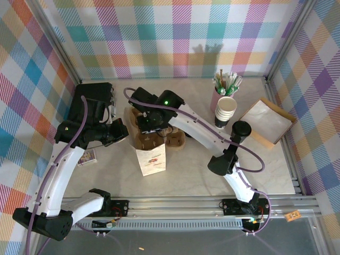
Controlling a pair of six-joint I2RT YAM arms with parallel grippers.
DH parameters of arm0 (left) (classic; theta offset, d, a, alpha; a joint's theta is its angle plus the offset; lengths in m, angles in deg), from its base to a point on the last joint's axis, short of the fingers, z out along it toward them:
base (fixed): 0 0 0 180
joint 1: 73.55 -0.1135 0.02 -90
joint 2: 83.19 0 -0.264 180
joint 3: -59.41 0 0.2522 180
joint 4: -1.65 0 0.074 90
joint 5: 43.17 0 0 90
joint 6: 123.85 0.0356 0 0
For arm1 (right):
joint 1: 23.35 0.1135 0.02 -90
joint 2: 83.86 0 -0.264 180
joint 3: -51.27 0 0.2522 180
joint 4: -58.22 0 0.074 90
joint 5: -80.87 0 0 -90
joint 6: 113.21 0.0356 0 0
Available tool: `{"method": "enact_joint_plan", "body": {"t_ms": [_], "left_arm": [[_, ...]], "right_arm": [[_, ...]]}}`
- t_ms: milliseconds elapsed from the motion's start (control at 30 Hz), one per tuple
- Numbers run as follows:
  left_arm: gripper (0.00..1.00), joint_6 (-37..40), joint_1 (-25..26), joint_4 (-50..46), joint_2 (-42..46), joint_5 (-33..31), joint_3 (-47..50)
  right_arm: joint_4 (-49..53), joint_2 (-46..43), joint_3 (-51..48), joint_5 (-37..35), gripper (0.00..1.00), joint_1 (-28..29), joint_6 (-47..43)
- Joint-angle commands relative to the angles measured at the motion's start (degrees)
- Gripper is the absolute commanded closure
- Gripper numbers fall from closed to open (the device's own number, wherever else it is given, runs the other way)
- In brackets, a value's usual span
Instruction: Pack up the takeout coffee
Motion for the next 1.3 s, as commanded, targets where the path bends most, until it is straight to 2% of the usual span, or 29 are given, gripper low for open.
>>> {"method": "enact_joint_plan", "body": {"t_ms": [0, 400, 833, 1267], "left_arm": [[1.0, -0.3, 0.6, 0.6, -0.1, -0.8, -0.5], [1.0, -1.2, 0.8, -0.3, 0.5, -4.1, 0.8], [1.0, -1.6, 0.8, -1.5, 1.4, -5.9, 1.7], [1.0, -2.7, 0.8, 0.8, 2.9, -2.4, 1.3]], "right_arm": [[5.8, 1.7, 1.2, 0.5, 1.0, 0.7, 0.7], [2.1, -1.4, 0.5, -4.8, 1.0, 4.2, -3.3], [3.6, -2.6, -0.5, -3.1, 1.0, 4.8, -5.3], [7.6, -1.5, -3.9, -3.9, 1.0, 4.0, -1.5]]}}
